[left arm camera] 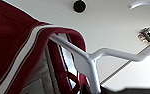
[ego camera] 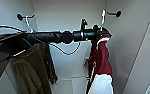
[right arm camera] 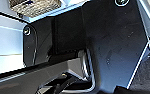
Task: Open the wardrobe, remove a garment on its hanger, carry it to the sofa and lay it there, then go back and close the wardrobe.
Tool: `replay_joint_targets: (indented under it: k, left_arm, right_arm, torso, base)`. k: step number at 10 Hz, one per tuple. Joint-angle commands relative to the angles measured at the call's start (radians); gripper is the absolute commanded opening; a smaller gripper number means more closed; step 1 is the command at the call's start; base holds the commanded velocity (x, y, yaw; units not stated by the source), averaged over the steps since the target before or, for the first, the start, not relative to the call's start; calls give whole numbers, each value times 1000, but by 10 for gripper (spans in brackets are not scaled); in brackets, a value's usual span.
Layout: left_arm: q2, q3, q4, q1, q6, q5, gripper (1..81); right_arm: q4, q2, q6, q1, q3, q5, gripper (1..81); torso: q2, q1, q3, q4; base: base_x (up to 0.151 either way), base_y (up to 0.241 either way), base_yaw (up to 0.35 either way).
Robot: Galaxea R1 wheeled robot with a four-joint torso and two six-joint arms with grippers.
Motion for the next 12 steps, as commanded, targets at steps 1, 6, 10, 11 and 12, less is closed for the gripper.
replay_joint_targets:
  k: [1,6,10,11,12]
  left_arm:
    - [-64,98,62,-176,31,-163,10]
    - [-107,193,72,-144,32,-181,10]
    - [-109,210,79,-130,32,-183,10]
    - [-109,208,81,-121,32,-181,10]
    - [-112,210,93,-114,32,-181,10]
  right_arm:
    - [2,12,-3,42,12,-48,811]
    - [2,12,-3,39,13,-46,811]
    - [2,12,-3,36,12,-46,811]
    - [2,12,-3,36,13,-46,811]
    - [2,12,-3,38,12,-46,811]
  torso:
    - [0,0,0,0]
    - [0,0,0,0]
    - [0,0,0,0]
    - [0,1,0,0]
    - [0,1,0,0]
  base:
    - [0,0,0]
    - [0,0,0]
    - [-16,0,0]
    - [-70,0,0]
    - [-73,0,0]
